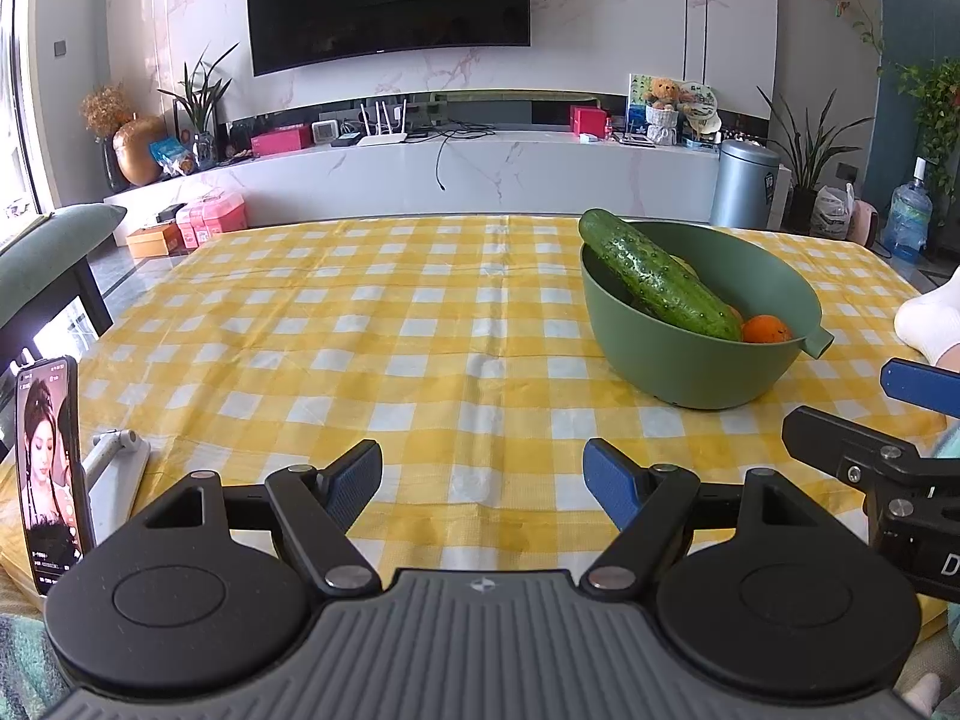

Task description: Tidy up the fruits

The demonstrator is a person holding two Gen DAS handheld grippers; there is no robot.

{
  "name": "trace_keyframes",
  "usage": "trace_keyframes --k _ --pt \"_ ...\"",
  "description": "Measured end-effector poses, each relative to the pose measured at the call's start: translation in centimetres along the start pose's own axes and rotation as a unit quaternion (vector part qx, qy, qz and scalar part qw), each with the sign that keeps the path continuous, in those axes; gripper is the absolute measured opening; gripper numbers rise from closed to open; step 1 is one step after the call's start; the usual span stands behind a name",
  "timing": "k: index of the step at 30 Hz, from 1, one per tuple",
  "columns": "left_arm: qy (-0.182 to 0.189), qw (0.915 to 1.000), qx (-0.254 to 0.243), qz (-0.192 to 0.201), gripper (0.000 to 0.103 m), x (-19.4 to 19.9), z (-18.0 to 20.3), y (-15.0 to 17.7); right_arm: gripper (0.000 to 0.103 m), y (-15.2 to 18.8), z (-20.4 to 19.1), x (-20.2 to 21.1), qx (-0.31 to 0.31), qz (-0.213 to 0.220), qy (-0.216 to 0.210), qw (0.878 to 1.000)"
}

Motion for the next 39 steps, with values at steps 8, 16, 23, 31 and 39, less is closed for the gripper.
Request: trace_keyframes --k 8,16,23,31,39 --pt "0.001 1.0000 -0.001 0.001 0.090 0.08 0.03 -0.04 0.079 0.10 -0.12 -0.06 -0.002 -0.003 -0.003 1.000" --pt "0.001 1.0000 0.000 0.001 0.090 0.15 0.01 -0.07 0.079 0.26 -0.36 -0.19 0.001 -0.007 -0.006 1.000" --pt "0.002 1.0000 -0.001 0.000 0.089 0.26 0.13 -0.19 0.079 0.43 -0.55 -0.26 0.004 -0.010 -0.008 1.000" --pt "0.008 1.0000 -0.001 -0.002 0.090 0.37 0.41 -0.34 0.078 0.58 -0.68 -0.36 0.007 -0.014 -0.009 1.000" --pt "0.007 1.0000 0.000 -0.003 0.090 0.36 0.40 -0.29 0.079 0.57 -0.74 -0.39 0.008 -0.014 -0.010 1.000"
Point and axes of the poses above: each gripper's, at about its wrist camera, not at the fingertips, and x roughly against the way its jaws point, z to its right, y to its underside, the point moved 5 cm from there along -x, roughly the way its jaws point, and after that the axes turned 15 degrees about z, right-handed, at the moved point
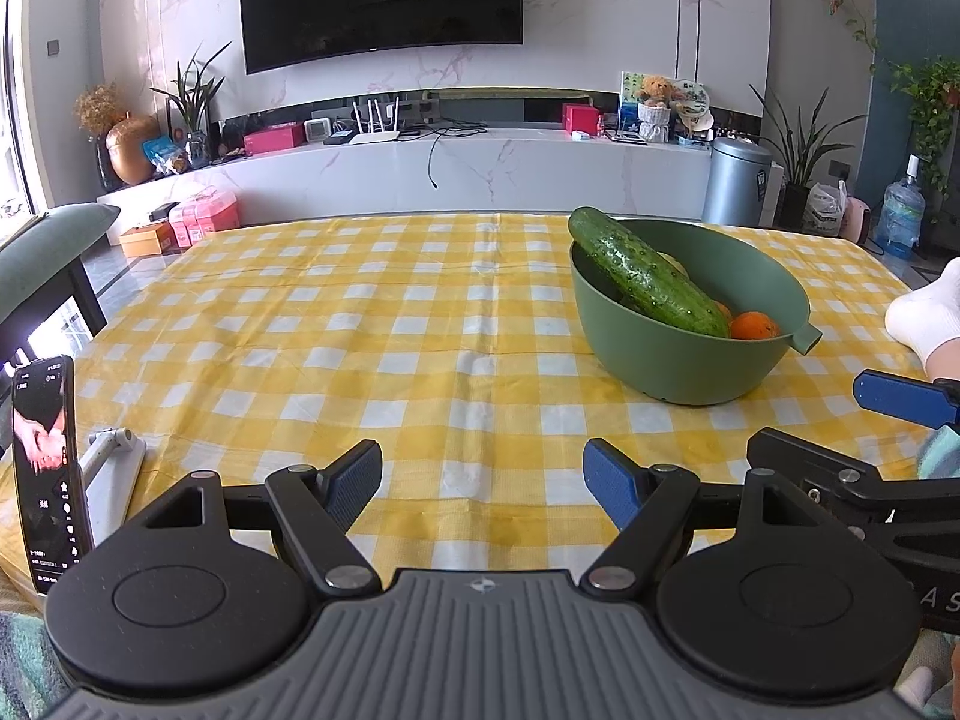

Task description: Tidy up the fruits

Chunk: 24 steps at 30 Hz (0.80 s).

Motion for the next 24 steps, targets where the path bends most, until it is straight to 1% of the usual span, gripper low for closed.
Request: trace_keyframes --k 16,24 --pt "0.000 1.0000 -0.001 0.000 0.090 0.08 0.12 0.00 0.079 -0.03 0.18 0.13 -0.003 0.003 0.000 1.000" --pt "0.006 0.9999 -0.013 0.005 0.089 0.38 0.51 -0.16 0.079 0.03 0.21 0.10 -0.004 0.001 0.001 1.000"
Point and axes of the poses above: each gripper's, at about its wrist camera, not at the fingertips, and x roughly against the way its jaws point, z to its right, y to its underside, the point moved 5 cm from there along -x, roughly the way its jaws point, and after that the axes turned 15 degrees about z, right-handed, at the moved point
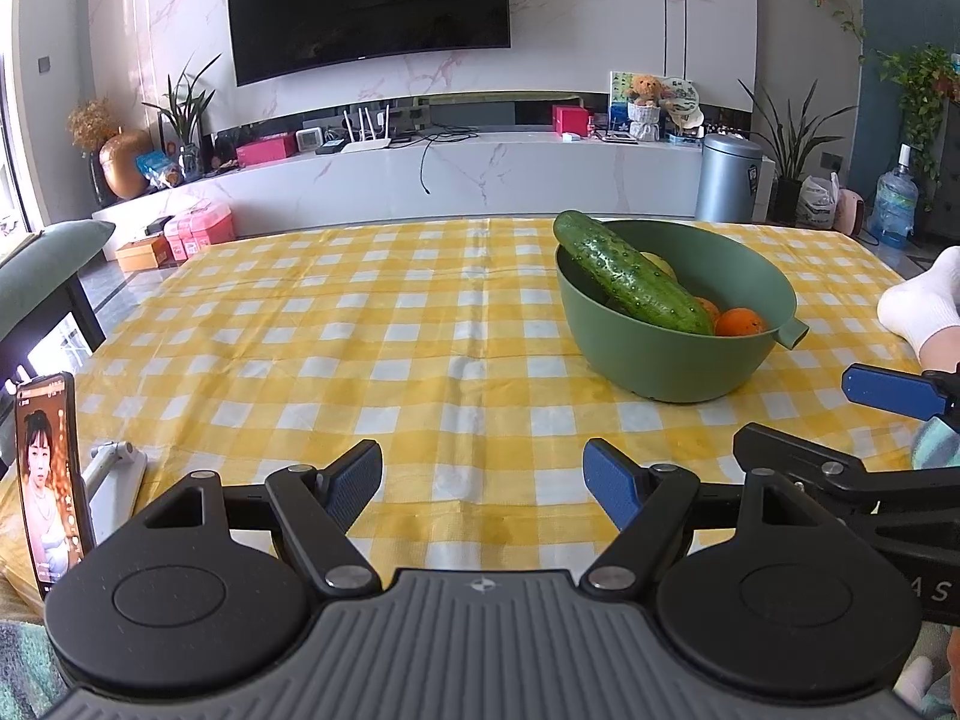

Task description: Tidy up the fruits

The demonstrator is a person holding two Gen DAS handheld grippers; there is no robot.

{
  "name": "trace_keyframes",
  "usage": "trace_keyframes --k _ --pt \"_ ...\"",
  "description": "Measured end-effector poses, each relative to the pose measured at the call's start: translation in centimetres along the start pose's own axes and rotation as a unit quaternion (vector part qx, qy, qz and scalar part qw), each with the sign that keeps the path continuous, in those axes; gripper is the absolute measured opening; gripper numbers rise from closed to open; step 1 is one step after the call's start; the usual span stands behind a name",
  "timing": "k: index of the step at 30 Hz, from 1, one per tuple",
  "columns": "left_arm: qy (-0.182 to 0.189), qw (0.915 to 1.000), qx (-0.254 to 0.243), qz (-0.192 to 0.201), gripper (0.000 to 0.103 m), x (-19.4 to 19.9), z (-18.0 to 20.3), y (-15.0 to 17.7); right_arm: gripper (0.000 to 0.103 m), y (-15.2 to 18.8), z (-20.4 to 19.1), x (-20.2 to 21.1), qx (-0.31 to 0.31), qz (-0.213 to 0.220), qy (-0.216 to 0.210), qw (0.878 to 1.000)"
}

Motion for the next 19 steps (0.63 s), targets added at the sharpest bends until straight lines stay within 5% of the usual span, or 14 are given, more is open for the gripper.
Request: trace_keyframes --k 19 --pt "-0.007 1.0000 0.000 0.002 0.090 -0.04 -0.37 -0.16 0.079 0.38 0.03 -0.26 0.001 -0.010 0.000 1.000"
Point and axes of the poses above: each gripper's, at about its wrist camera, not at the fingertips, and x roughly against the way its jaws point, z to its right, y to its underside, the point moved 5 cm from there along -x, roughly the way its jaws point, and after that the axes turned 15 degrees about z, right-handed, at the moved point
